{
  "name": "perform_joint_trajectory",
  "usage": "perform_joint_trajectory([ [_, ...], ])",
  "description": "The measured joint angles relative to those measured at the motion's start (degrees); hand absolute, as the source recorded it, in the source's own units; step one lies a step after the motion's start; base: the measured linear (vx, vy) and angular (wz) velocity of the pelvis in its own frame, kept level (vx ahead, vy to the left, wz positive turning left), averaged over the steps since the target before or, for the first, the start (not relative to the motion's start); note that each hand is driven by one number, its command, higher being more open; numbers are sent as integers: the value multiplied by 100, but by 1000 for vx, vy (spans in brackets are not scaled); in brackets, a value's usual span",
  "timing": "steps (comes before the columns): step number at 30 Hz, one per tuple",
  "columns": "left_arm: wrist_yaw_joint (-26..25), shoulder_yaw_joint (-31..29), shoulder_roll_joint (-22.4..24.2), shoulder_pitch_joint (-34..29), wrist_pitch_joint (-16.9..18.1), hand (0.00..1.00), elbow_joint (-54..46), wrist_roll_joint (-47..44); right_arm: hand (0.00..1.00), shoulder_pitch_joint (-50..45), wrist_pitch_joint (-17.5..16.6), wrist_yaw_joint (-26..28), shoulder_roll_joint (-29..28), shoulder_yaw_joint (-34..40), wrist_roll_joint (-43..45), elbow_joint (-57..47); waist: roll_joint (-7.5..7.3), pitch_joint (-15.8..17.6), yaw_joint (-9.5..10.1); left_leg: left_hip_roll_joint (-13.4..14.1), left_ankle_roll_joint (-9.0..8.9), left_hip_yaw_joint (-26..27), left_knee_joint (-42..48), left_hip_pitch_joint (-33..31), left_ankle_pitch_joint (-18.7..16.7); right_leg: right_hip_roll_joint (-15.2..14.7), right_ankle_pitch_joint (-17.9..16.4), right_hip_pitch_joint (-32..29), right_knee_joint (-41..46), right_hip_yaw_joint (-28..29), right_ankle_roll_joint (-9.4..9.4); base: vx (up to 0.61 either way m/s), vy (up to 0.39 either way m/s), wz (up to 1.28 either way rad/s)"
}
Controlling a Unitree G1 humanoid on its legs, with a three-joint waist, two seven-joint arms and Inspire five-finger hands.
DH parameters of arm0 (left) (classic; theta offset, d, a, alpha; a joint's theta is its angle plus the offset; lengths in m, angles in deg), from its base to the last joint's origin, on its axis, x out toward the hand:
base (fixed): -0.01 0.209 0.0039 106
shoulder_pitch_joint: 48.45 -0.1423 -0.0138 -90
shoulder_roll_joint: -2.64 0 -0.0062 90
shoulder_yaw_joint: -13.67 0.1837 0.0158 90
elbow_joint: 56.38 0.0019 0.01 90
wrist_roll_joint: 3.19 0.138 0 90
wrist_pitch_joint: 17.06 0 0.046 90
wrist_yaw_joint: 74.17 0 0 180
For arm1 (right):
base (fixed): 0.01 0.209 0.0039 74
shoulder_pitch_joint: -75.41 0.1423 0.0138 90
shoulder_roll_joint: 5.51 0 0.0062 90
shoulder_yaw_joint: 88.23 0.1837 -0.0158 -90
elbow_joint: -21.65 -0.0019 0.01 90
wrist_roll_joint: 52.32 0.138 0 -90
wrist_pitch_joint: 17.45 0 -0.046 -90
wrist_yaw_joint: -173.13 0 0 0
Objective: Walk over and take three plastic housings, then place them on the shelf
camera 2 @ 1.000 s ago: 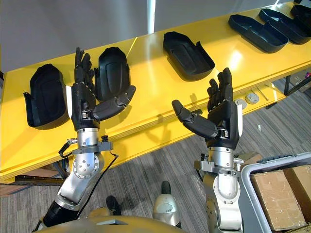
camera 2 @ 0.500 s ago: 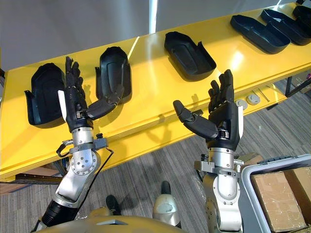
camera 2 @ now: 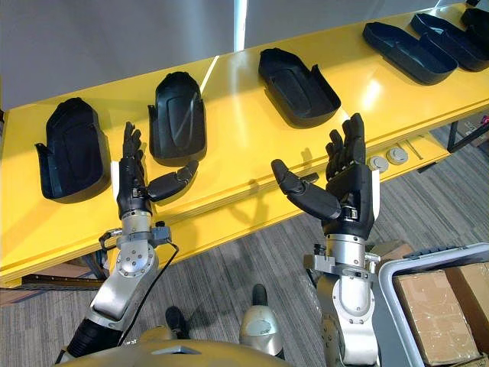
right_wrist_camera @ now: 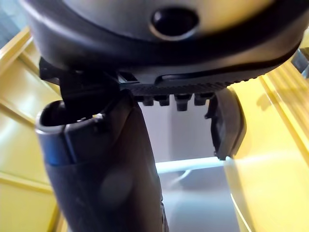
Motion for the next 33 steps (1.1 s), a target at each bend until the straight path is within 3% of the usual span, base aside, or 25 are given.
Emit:
perform_joint_trajectory([
  [5,348,-10,-2,-5,19,100,15,-841,100,0,0,19,0,-94,0,6,-4,3,13,8,-14,78,-12,66,-11,16,2,12,-13,72,0,0,0,-7],
  [8,608,-59,-12,-4,330,100,127,-1957,100,3,0,47,0,-103,1,36,-22,12,34,4,-23,164,-34,194,-39,20,2,93,-27,144,2,-7,3,-11],
  [18,622,-104,-22,-17,662,100,280,-2122,100,26,0,323,0,94,11,38,-67,36,23,4,-22,216,-16,208,-59,19,14,92,-37,204,19,-10,-1,-2],
  [33,735,-355,20,-121,787,100,285,-2211,100,104,2,496,0,166,11,37,-77,21,6,9,-31,401,8,201,-101,36,107,13,-142,381,99,-7,-3,-5],
])
